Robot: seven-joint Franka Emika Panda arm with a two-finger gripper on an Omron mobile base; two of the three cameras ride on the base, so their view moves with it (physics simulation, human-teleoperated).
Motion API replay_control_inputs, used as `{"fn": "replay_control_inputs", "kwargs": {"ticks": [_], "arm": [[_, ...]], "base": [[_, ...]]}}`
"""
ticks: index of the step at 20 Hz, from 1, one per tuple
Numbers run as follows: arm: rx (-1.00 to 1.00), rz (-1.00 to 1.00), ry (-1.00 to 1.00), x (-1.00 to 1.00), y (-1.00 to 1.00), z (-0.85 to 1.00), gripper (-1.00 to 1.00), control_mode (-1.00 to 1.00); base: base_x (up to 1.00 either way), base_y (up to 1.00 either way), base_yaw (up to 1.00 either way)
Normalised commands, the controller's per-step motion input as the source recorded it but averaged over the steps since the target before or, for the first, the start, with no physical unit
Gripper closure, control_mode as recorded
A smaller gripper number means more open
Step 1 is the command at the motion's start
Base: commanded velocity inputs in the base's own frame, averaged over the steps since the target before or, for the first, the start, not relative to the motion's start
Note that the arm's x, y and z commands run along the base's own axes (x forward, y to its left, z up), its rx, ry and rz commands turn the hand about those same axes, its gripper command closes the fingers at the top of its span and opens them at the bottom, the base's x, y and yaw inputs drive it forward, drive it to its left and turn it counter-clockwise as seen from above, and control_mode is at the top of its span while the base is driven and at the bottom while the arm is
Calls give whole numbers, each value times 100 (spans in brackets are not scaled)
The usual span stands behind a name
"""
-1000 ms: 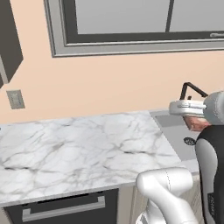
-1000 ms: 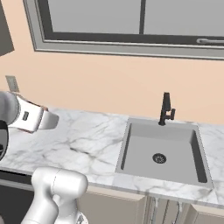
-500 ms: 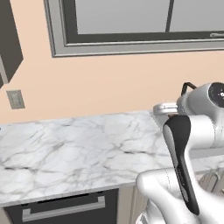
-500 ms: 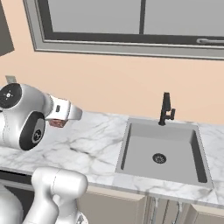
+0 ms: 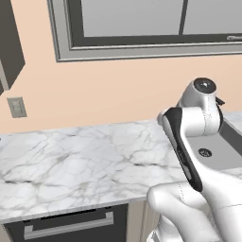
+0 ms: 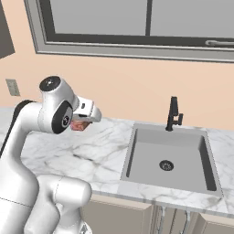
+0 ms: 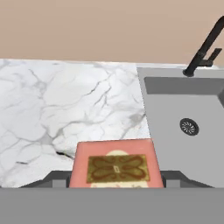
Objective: Locate and retrieve the sponge and bar soap from the cabinet. Place them next to the sink.
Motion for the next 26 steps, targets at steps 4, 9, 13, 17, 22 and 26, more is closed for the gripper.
{"fn": "replay_control_inputs", "kwargs": {"ticks": [4, 9, 13, 17, 22, 26], "arm": [[8, 14, -2, 56, -8, -55, 100, -100], [-1, 8, -2, 45, -12, -82, 100, -100], [-2, 6, -7, 46, -10, -72, 100, -100], [-5, 7, 0, 84, -3, -51, 100, -100], [-16, 6, 4, 81, 0, -34, 100, -100], [-13, 4, 8, 54, 0, -29, 100, -100]], "base": [[0, 0, 0], [0, 0, 0], [0, 0, 0], [0, 0, 0], [0, 0, 0], [0, 0, 0]]}}
